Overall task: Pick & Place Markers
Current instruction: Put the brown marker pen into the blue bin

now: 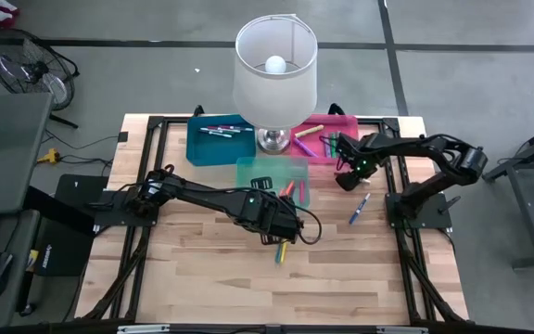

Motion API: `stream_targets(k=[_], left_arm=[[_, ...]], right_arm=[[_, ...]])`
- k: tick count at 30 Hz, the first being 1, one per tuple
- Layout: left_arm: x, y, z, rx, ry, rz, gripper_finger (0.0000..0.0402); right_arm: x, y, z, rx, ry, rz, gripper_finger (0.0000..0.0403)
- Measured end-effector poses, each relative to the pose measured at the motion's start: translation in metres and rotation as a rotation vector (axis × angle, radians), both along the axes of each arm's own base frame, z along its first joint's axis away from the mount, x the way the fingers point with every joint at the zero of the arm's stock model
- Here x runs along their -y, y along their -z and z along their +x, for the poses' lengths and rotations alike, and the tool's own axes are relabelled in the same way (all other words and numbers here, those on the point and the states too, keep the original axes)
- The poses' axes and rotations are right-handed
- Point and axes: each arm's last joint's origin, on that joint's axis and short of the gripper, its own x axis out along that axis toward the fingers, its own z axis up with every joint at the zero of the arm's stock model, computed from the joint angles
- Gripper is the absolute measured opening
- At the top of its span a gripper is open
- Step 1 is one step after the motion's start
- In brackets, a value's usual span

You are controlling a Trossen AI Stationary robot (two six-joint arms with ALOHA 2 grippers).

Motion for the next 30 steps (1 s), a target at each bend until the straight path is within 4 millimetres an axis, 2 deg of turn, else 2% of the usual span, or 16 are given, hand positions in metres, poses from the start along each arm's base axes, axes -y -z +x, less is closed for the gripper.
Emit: stream_targets(k=[15, 30], left_arm=[[0.0, 0.0, 0.0, 0.005, -0.01, -0.004, 0.0124], [0.0, 0.0, 0.0, 0.01, -0.021, -0.009, 0.0124]], right_arm=[[-0.024, 0.0, 0.012, -0.001, -0.216, 0.048, 0.019], [-0.027, 0.001, 0.013, -0.008, -0.224, 0.037, 0.0102]])
